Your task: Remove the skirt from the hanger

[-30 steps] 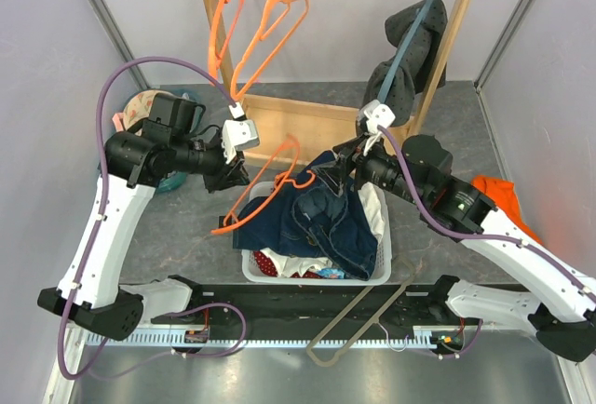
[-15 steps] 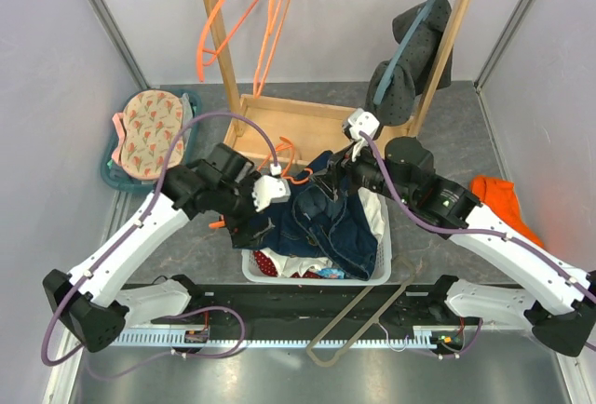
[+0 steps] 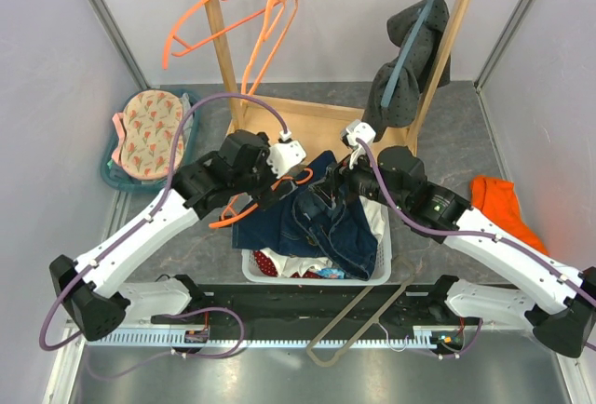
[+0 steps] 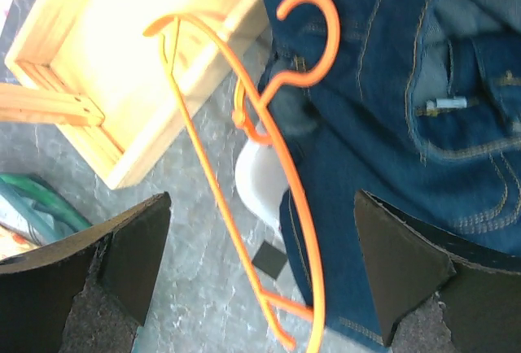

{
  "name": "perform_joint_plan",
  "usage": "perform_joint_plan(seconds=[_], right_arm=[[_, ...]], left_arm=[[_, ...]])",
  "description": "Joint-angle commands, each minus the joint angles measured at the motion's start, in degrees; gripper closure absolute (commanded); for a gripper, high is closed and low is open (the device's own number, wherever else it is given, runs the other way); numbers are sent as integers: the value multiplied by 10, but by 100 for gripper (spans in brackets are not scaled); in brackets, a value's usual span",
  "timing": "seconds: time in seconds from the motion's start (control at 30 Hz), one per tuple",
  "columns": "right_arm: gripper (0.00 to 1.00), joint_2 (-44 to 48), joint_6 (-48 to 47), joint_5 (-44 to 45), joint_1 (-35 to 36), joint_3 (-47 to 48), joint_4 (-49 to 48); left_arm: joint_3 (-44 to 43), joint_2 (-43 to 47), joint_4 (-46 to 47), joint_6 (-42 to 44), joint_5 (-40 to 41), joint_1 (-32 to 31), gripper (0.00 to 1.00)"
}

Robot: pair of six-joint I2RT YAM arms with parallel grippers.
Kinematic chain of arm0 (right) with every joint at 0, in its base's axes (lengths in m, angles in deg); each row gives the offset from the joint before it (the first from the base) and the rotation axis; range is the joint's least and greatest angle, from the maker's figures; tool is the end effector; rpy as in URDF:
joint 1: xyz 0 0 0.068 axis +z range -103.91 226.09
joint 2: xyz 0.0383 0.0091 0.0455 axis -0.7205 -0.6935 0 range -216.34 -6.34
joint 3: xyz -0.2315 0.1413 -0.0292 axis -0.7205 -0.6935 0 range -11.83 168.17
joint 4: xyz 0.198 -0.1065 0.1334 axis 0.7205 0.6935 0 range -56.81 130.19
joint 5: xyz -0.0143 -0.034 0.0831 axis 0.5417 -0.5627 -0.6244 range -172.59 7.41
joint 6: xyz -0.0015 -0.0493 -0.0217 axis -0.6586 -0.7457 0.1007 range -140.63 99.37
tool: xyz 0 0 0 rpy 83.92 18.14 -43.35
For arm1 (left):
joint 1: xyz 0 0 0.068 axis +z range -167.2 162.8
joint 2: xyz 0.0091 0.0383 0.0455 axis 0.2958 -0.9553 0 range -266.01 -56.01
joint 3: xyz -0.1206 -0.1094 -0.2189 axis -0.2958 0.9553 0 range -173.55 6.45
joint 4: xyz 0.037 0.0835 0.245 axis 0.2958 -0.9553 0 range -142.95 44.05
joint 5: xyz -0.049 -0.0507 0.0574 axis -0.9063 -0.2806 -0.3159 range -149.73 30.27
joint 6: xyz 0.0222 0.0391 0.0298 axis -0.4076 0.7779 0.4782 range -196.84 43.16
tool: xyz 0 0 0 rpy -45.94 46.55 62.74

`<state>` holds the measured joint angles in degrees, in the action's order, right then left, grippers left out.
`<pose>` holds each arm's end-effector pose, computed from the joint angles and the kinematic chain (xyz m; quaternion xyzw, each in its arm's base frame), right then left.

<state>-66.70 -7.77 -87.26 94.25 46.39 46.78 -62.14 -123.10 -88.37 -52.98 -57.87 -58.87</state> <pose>0.1592 0.1821 0.3641 -0.2648 0.7516 0.3342 0.5032 0.1826 -0.1609 0.3513 0.4865 0.7685 -0.0497 0.4126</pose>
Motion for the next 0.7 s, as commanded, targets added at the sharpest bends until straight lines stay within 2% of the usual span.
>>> perform_joint_plan(seconds=[0.0, 0.07, 0.33, 0.67], right_arm=[[27, 12, 19, 10, 2, -12, -29], [27, 15, 26, 12, 2, -17, -35], [27, 26, 32, 31, 1, -30, -37], [27, 33, 37, 40, 2, -29, -32]], left_arm=[[28, -14, 73, -28, 83, -33, 0], [46, -16, 94, -17, 110, -39, 0], [92, -7, 125, 7, 138, -44, 0], [139, -18, 140, 2, 130, -47, 2]])
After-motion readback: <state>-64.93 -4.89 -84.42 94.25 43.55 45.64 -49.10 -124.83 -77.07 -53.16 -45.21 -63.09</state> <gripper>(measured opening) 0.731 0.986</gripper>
